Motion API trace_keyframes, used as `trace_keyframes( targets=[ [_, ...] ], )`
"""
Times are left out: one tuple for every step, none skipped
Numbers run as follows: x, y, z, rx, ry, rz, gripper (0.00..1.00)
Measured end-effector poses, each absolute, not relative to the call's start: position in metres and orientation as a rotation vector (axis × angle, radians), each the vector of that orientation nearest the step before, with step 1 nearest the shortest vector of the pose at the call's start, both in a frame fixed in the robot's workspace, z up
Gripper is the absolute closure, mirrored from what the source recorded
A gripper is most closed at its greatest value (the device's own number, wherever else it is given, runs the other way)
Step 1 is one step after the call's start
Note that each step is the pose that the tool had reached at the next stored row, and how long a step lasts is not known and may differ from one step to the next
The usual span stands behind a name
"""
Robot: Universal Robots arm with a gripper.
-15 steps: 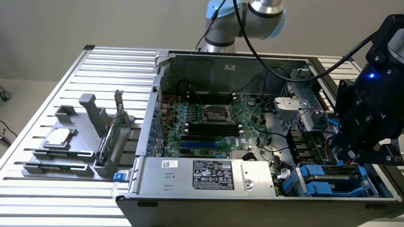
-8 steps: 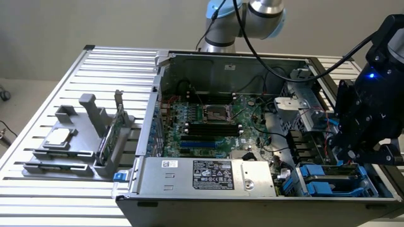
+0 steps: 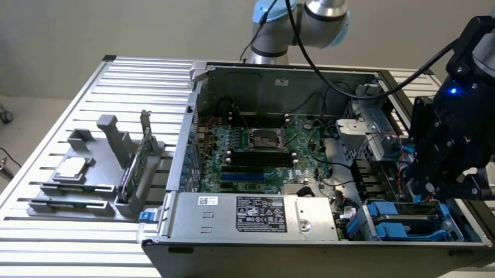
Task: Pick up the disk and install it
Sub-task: 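Insert the second disk wire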
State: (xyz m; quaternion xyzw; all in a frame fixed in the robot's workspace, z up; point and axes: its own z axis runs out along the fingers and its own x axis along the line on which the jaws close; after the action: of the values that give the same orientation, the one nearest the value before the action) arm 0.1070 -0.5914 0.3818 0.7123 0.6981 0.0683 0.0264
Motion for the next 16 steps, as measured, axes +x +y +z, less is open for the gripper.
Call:
trace_keyframes(
  targets=[
    [0.107,-0.59,0.382,2.2,2.156,0.21,0.68],
    [0.107,-0.589,0.382,2.201,2.156,0.211,0.68],
    [0.108,-0.587,0.382,2.2,2.156,0.21,0.68],
    [0.108,-0.586,0.382,2.2,2.155,0.208,0.68],
    [0.109,-0.584,0.382,2.199,2.155,0.206,0.68],
    [0.11,-0.582,0.382,2.198,2.154,0.204,0.68],
    [0.111,-0.58,0.382,2.197,2.153,0.202,0.68],
    [0.113,-0.578,0.382,2.196,2.153,0.2,0.68],
    [0.114,-0.576,0.382,2.195,2.152,0.198,0.68],
    [0.115,-0.574,0.382,2.194,2.151,0.197,0.68],
    [0.116,-0.573,0.382,2.193,2.151,0.194,0.68],
    [0.118,-0.572,0.382,2.192,2.15,0.192,0.68],
    [0.119,-0.571,0.382,2.191,2.149,0.189,0.68],
    [0.12,-0.57,0.382,2.19,2.148,0.186,0.68],
    [0.121,-0.569,0.382,2.189,2.146,0.183,0.68],
    [0.121,-0.568,0.382,2.187,2.145,0.178,0.68]
  ],
)
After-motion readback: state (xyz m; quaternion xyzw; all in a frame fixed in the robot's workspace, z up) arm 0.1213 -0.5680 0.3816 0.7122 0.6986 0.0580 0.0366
